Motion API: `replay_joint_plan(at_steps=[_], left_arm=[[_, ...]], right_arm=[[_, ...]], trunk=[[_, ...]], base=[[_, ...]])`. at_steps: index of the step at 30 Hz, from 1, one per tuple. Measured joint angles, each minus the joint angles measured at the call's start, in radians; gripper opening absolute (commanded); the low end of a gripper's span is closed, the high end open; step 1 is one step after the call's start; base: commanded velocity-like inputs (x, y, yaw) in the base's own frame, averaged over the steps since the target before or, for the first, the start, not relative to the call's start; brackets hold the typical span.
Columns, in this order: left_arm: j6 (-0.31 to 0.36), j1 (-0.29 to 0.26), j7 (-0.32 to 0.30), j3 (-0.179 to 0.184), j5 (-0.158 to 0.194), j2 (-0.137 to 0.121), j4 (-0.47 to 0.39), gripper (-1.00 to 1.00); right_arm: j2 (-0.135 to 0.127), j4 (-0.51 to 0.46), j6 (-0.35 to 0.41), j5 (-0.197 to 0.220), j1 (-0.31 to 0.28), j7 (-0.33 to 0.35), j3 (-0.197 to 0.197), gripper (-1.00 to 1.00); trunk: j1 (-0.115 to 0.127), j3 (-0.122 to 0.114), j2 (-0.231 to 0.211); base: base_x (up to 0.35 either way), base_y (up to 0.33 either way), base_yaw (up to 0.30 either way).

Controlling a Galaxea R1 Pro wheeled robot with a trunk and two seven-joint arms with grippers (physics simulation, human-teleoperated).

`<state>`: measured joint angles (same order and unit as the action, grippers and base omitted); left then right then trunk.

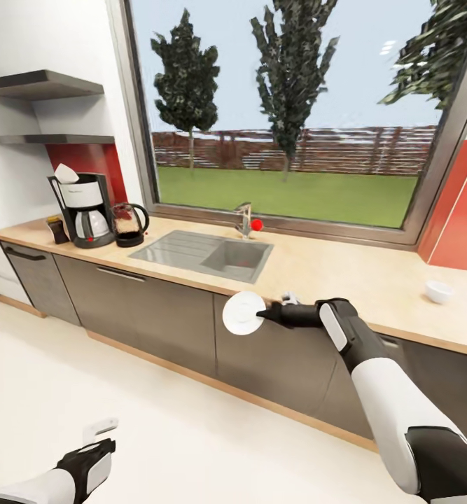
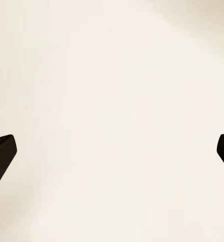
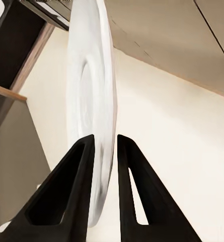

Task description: Set up a coffee station on the kitchen countertop: keep the coffee maker on the countertop, move the bottle of coffee from the kitchen shelf to the counter next to the coffee maker, place a paper coffee filter on top of the coffee maker, put the saucer next to the coffee maker with the coffee cup on the saucer, and place the electric kettle next to the coffee maker.

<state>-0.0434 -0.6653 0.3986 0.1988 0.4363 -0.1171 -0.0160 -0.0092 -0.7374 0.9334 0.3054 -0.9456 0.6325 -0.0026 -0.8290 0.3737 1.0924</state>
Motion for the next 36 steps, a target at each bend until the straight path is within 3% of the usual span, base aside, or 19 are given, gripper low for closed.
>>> replay_joint_plan(at_steps=[18, 36], left_arm=[[0.000, 0.000, 0.003, -0.001, 0.001, -0.001, 0.001, 1.00], [0.000, 0.000, 0.002, -0.001, 0.001, -0.004, 0.001, 1.00]], right_arm=[[0.002, 0.004, 0.013, 0.002, 0.000, 0.001, -0.003, -1.00], [0.002, 0.003, 0.012, 0.003, 0.000, 0.002, -0.003, -1.00]], trunk=[[0.000, 0.000, 0.000], [0.000, 0.000, 0.000]], base=[[0.276, 0.247, 0.000], [0.071, 0.338, 0.000]])
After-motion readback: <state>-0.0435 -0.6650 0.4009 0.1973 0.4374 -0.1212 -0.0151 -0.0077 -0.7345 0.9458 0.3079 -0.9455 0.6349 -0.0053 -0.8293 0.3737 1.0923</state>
